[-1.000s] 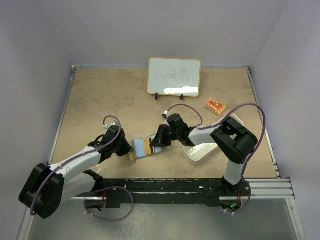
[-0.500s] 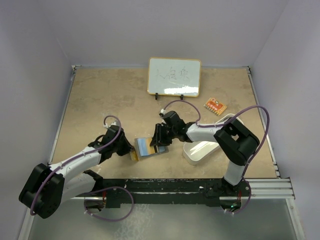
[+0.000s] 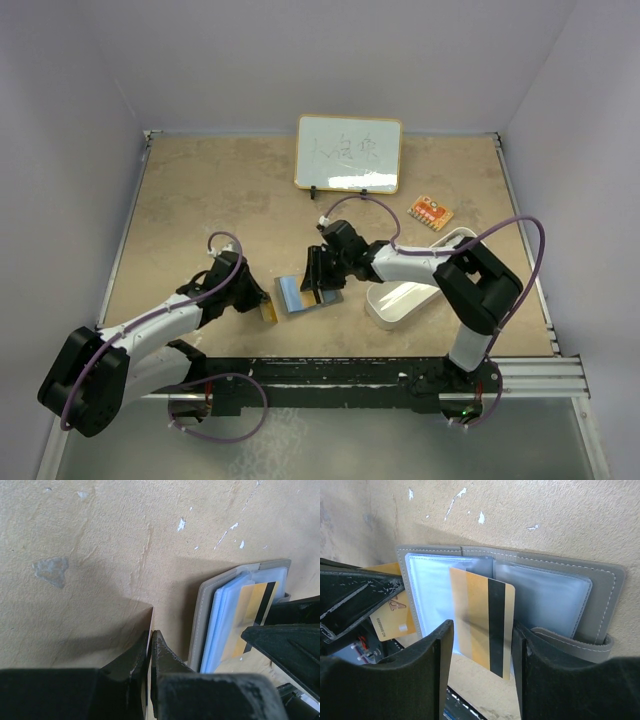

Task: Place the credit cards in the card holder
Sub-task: Insert the credit card into the card holder.

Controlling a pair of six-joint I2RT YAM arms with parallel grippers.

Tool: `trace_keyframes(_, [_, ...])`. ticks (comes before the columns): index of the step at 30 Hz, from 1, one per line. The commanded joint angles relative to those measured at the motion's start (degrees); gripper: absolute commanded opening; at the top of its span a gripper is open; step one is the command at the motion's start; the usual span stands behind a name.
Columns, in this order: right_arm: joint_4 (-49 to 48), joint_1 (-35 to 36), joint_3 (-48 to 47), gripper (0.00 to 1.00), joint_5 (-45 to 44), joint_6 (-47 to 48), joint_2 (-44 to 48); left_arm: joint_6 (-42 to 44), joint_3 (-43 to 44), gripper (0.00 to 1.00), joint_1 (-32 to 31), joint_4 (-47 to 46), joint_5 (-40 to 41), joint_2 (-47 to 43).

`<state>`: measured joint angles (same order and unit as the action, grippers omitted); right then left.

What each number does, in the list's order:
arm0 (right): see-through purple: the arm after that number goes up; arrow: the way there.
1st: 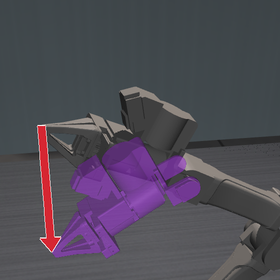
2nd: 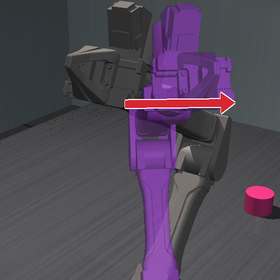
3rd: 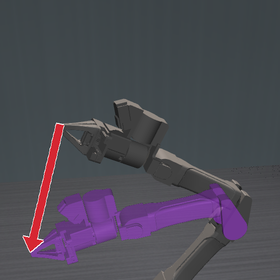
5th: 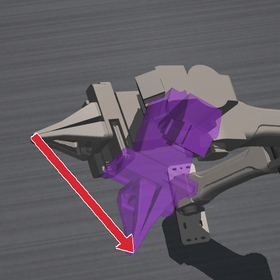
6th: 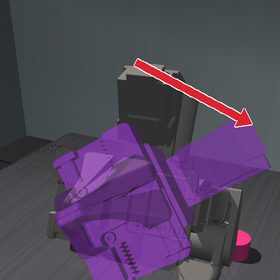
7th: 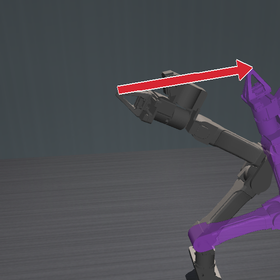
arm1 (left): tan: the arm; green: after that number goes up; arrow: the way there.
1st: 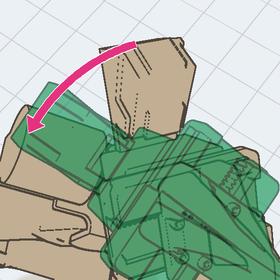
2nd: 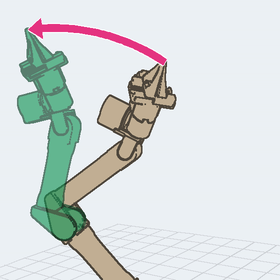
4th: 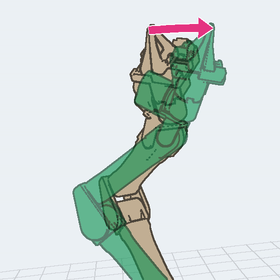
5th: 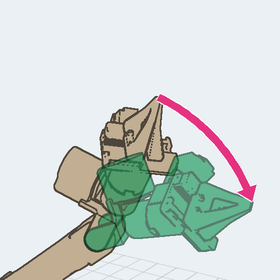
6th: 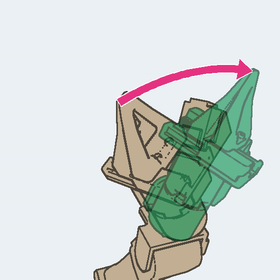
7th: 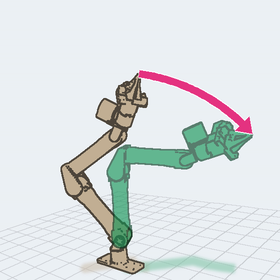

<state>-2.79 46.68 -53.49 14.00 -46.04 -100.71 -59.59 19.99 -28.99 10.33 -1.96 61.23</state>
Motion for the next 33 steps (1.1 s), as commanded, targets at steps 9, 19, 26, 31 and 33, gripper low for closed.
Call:
trace_keyframes(9, [4.53, 1.18, -2.79, 0.62, -4.59, 2.71, 2.13, -0.73, 1.68, 0.0, 0.18, -1.8, -1.03, 0.54])
trace_keyframes(19, [6.82, 1.97, -4.37, 0.75, -6.77, 3.35, 2.22, -0.56, 2.54, 0.0, 0.23, -3.32, -2.19, 0.86])
trace_keyframes(26, [7.5, 3.01, -5.55, 0.79, -7.31, 3.56, 1.5, -1.61, 1.54, 0.0, 0.16, -7.83, -4.19, 1.76])
trace_keyframes(31, [14.22, 3.29, -8.71, 0.79, -9.1, 6.42, 0.99, -1.88, 1.41, 0.0, 0.17, -9.26, -4.7, 1.78])
trace_keyframes(33, [14.82, 3.27, -8.74, 0.79, -10.04, 6.54, 2.29, -1.97, 1.15, 0.0, 0.17, -9.27, -4.85, 1.78])
